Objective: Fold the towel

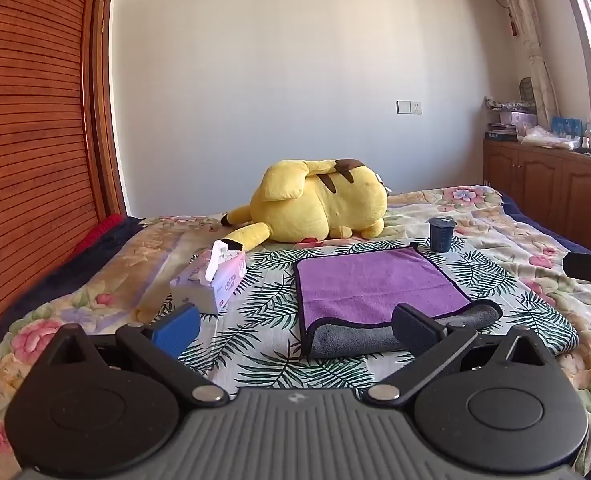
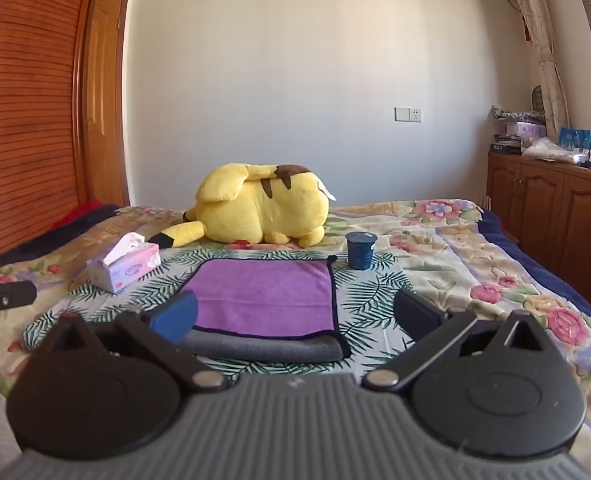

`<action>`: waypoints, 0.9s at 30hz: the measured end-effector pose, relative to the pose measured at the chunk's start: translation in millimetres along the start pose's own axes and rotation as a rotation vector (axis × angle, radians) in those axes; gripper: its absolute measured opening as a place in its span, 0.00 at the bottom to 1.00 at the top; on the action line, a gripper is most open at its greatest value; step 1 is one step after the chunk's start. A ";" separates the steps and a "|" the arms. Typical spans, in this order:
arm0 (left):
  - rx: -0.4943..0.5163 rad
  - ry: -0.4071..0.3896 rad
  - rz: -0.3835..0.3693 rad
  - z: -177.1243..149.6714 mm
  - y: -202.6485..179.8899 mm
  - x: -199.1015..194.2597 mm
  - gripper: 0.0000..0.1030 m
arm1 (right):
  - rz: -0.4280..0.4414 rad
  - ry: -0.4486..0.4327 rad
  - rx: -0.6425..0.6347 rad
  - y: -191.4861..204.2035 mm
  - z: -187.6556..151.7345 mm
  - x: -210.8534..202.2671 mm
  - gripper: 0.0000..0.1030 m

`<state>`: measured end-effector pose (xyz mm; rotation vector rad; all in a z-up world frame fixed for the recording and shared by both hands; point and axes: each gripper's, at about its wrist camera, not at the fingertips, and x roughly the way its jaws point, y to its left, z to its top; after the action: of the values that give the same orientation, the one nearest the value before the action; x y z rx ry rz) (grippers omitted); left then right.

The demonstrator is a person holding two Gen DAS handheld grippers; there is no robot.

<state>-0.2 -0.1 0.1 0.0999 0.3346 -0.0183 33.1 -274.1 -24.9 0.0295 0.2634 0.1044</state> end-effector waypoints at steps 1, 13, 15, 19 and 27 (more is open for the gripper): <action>-0.005 0.003 0.000 0.0 0.3 0.2 0.81 | 0.000 -0.001 0.001 0.0 0.0 -0.1 1.00; 0.000 -0.001 0.002 -0.1 0.6 0.0 0.81 | -0.001 0.001 -0.002 -0.2 1.4 -0.2 1.00; 0.000 -0.001 0.002 0.0 0.8 0.0 0.81 | -0.002 0.001 -0.002 -0.4 1.7 -0.2 1.00; 0.000 -0.001 0.002 -0.1 0.7 0.1 0.81 | -0.003 0.002 0.000 -0.5 1.8 -0.1 1.00; 0.001 -0.002 0.002 -0.1 1.0 0.1 0.81 | -0.002 0.001 0.001 -0.5 0.9 0.4 1.00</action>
<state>-0.1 0.9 0.1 0.1016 0.3328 -0.0166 33.8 -274.6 -24.2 0.0297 0.2647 0.1023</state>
